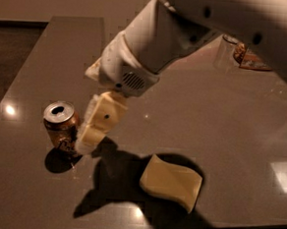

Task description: Move orange can near water bottle

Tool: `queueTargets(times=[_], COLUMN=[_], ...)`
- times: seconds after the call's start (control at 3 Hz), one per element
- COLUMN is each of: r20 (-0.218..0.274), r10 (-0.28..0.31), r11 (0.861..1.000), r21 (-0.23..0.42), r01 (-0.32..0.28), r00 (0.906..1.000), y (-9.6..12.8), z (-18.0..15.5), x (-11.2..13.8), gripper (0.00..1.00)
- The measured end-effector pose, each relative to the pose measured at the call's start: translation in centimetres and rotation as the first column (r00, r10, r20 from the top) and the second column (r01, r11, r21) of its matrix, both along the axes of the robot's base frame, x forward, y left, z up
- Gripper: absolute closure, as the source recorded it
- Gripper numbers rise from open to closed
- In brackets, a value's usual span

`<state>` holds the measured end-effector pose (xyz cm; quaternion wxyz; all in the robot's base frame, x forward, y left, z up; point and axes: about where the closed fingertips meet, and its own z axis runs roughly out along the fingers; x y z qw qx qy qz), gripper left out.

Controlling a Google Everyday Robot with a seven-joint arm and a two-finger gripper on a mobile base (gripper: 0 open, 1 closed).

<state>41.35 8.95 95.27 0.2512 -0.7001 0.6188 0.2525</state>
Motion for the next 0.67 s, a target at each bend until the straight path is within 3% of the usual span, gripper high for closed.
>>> queueTargets(times=[0.67], r20=[-0.005], r10=[0.045], r11=[0.999], r21=[-0.014], r01=[-0.046], r00=[0.999], y=[6.3], z=[-2.4], x=[-1.8], gripper=[0.03])
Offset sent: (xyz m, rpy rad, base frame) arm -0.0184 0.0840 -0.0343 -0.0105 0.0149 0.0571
